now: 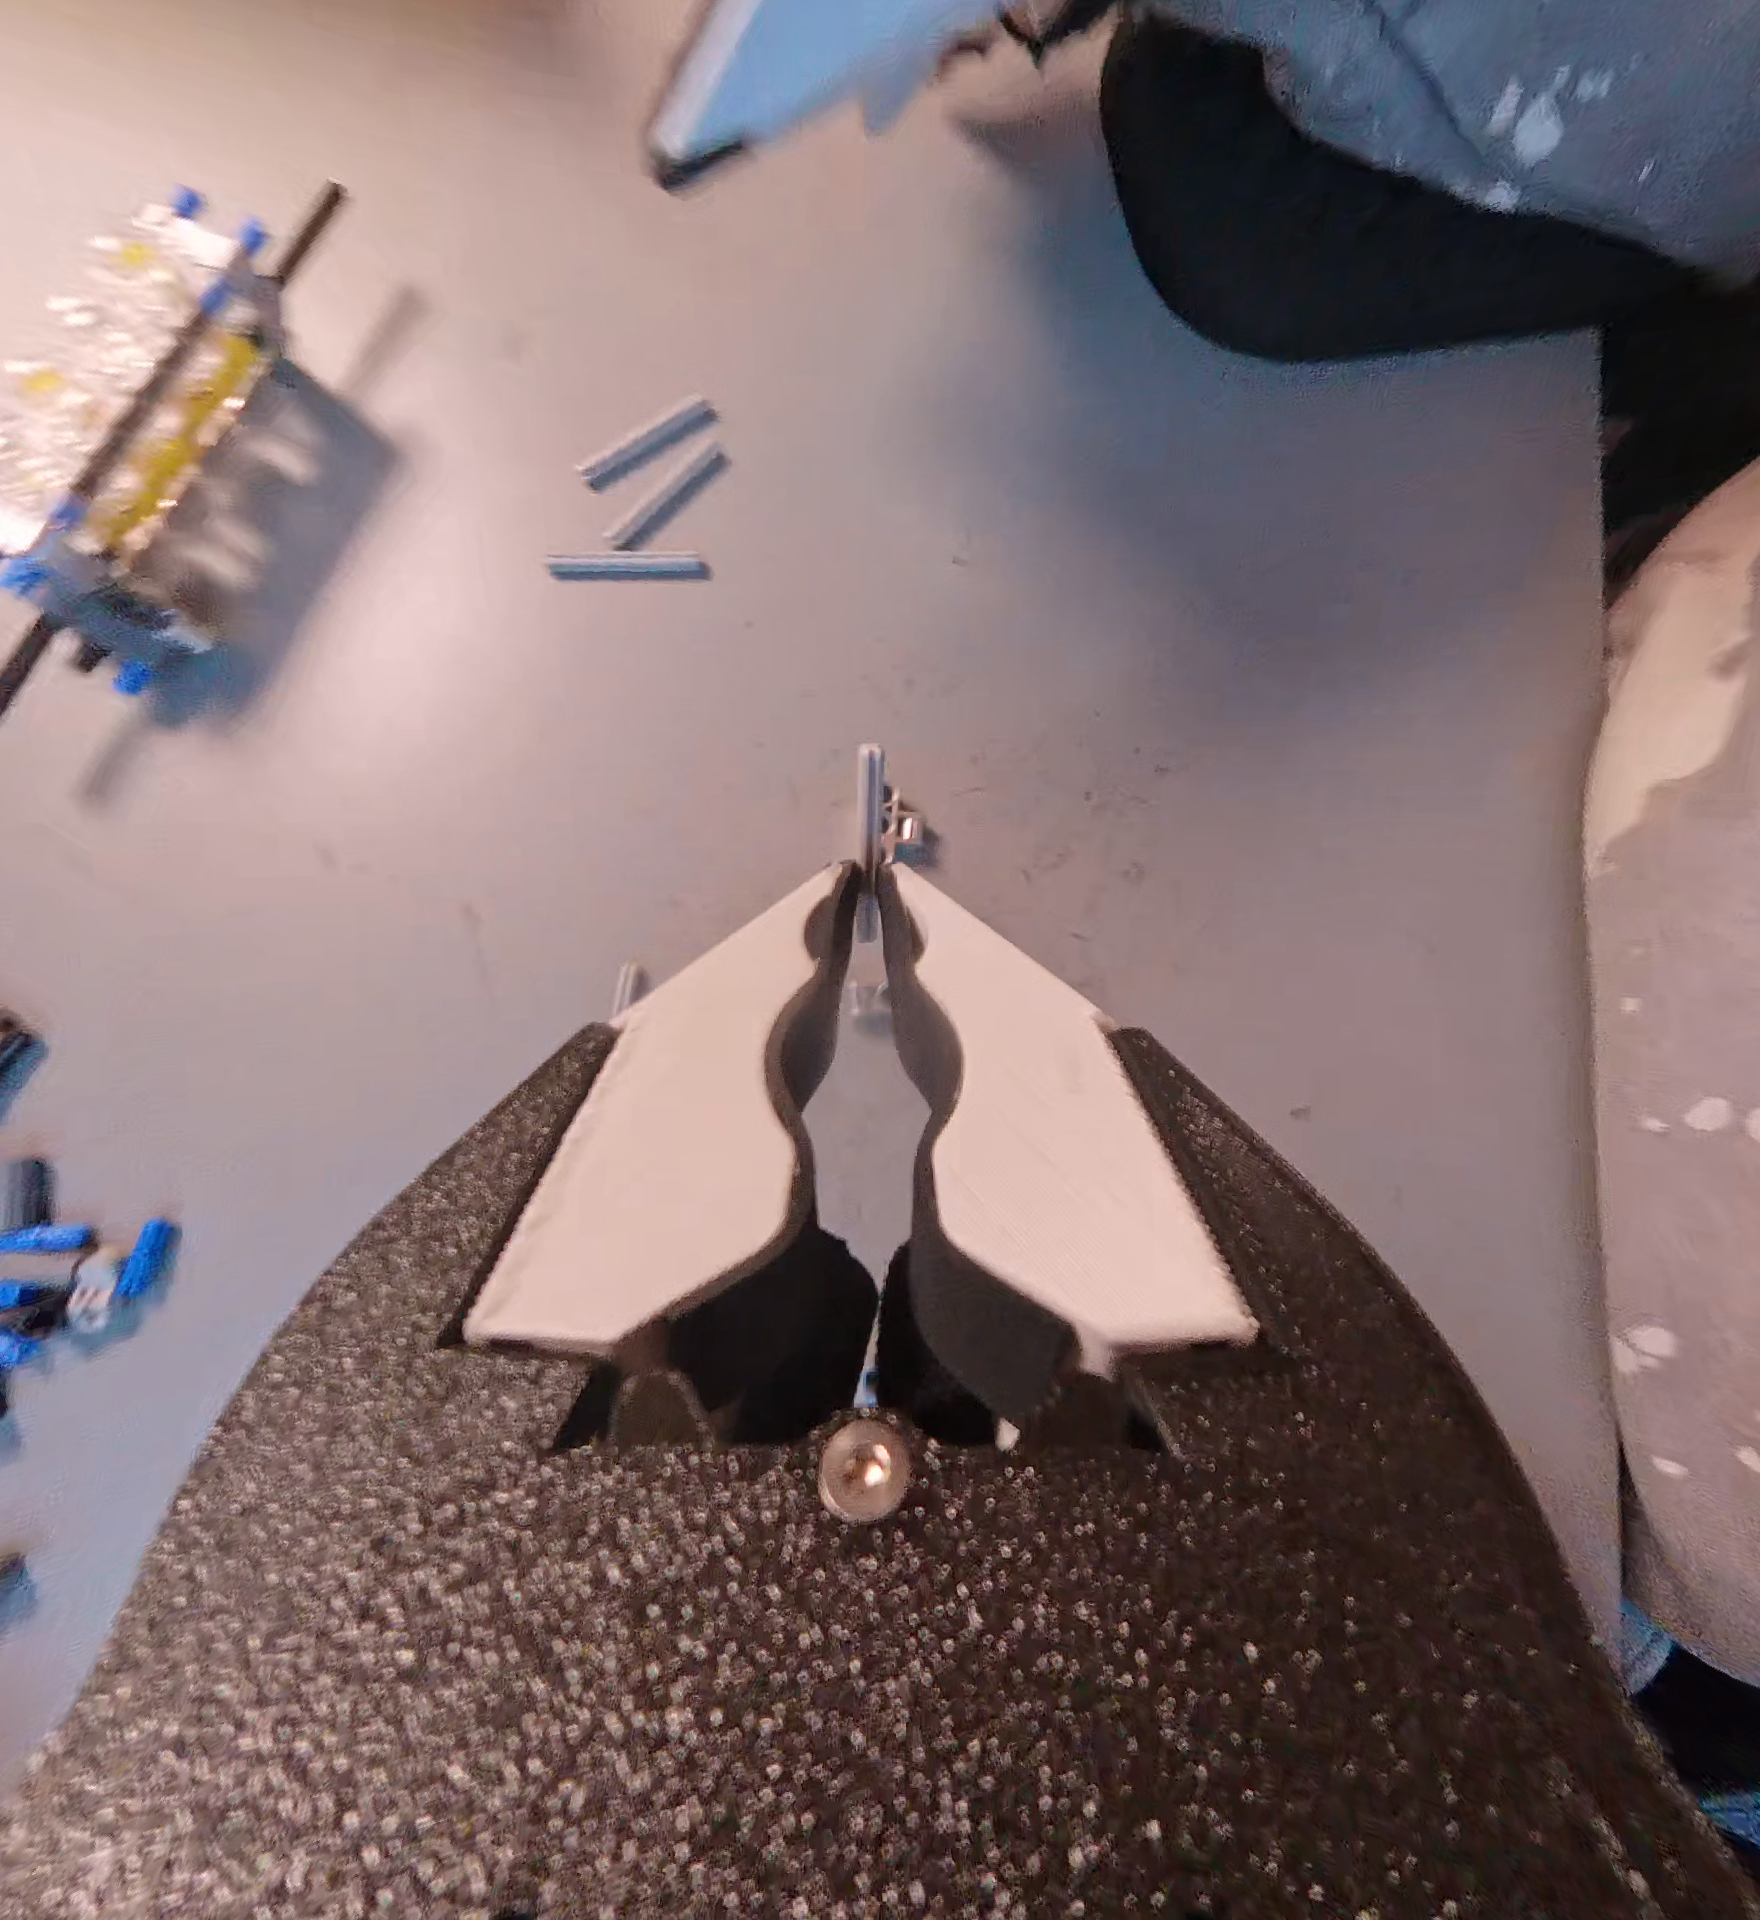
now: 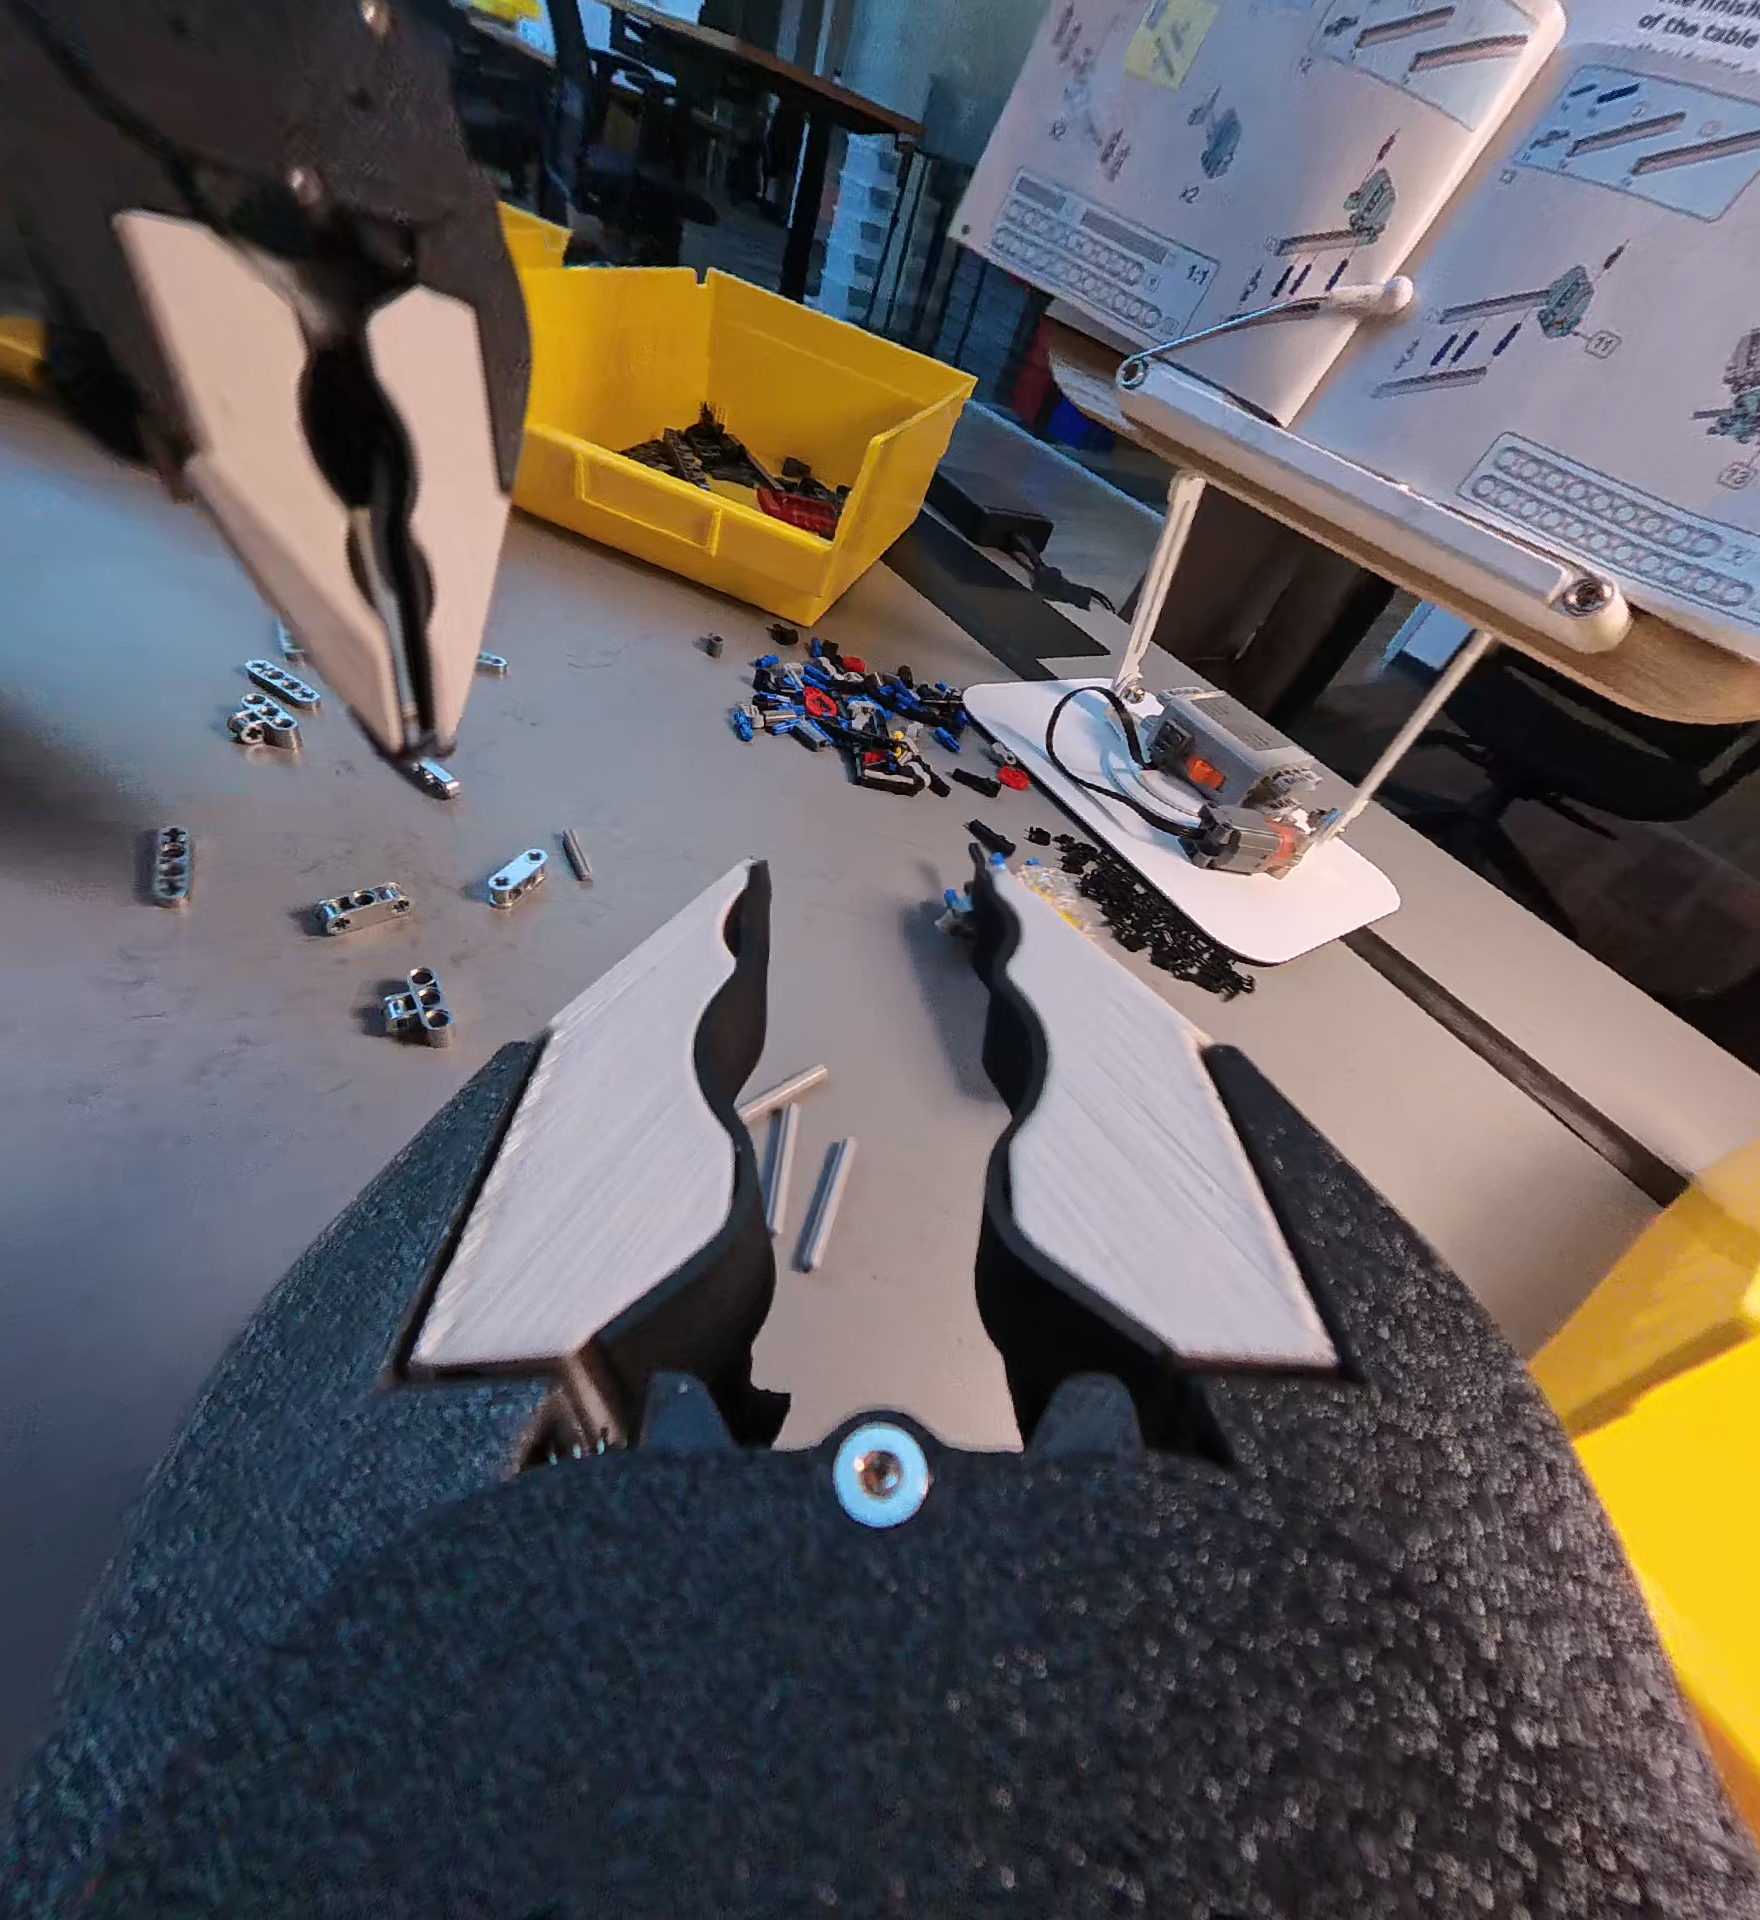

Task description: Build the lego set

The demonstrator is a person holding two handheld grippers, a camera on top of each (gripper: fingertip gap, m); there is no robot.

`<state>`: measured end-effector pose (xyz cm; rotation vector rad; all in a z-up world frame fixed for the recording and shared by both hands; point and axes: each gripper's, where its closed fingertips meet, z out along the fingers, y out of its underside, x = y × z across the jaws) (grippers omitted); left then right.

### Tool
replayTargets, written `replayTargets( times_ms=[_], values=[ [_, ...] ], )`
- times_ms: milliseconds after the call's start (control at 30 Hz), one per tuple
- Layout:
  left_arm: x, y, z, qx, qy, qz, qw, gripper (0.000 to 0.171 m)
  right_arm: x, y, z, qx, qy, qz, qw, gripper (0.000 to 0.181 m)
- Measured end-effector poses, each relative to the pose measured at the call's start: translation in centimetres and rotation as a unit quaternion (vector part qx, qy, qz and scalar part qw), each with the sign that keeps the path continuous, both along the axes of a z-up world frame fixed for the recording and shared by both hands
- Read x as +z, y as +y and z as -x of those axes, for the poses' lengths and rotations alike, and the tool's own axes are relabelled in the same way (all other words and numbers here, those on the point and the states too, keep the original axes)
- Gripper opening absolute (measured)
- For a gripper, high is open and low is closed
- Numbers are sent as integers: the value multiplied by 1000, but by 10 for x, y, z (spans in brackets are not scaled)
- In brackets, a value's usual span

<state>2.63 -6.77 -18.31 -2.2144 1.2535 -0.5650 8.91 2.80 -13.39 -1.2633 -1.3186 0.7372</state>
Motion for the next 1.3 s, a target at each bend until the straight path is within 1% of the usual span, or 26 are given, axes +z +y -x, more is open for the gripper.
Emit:
replayTargets(
  times_ms=[67, 133, 200, 300, 367, 433, 500, 567, 633, 700, 733, 800, 867, 933, 1000, 1067, 1133, 1200, 1233, 1300],
  values=[
    [-19, 3, -15, -16, 57, -12, 998, 3, 4, 8, -6, -19, 11, 4, 1000, 37],
    [-30, 13, -21, -20, 105, -27, 994, 3, 7, 14, -10, -34, 18, 4, 999, 36],
    [-37, 27, -27, -30, 130, -36, 990, 3, 11, 17, -12, -47, 21, -2, 999, 35],
    [-51, 51, -24, -39, 173, -42, 983, 3, 14, 21, -15, -61, 22, -8, 998, 35],
    [-56, 60, -29, -48, 168, -36, 984, 3, 14, 22, -16, -65, 21, -9, 998, 35],
    [-54, 66, -33, -46, 149, -28, 987, 4, 14, 22, -17, -64, 20, -7, 998, 35],
    [-51, 70, -33, -36, 137, -28, 990, 14, 12, 21, -16, -59, 15, -3, 998, 36],
    [-36, 73, -33, -14, 94, -45, 994, 15, 10, 18, -14, -52, 7, -4, 999, 36],
    [-17, 76, -25, 28, 37, -65, 997, 18, 5, 13, -11, -39, -5, -1, 999, 36],
    [2, 75, -11, 74, -24, -91, 993, 23, -1, 7, -7, -27, -20, -1, 999, 37],
    [14, 72, -3, 97, -59, -110, 987, 30, -5, 4, -5, -20, -28, -1, 999, 37],
    [38, 66, 17, 147, -129, -151, 969, 44, -12, -2, 0, -7, -42, 2, 999, 42],
    [59, 60, 42, 201, -187, -196, 941, 59, -17, -8, 6, 3, -51, -3, 999, 49],
    [69, 55, 68, 250, -226, -238, 911, 64, -21, -14, 10, 13, -56, -4, 998, 53],
    [68, 52, 89, 285, -244, -265, 888, 65, -26, -18, 15, 23, -62, 2, 998, 55],
    [68, 50, 99, 293, -273, -272, 875, 55, -32, -20, 18, 27, -71, 1, 997, 55],
    [70, 50, 105, 286, -281, -278, 873, 41, -36, -20, 21, 30, -81, -4, 996, 54],
    [72, 54, 114, 285, -270, -306, 867, 32, -36, -18, 26, 26, -79, -15, 996, 51],
    [70, 56, 117, 286, -267, -313, 866, 29, -35, -17, 29, 24, -76, -17, 997, 50],
    [63, 58, 119, 287, -263, -305, 869, 27, -31, -14, 37, 22, -67, -15, 997, 46]
  ],
)
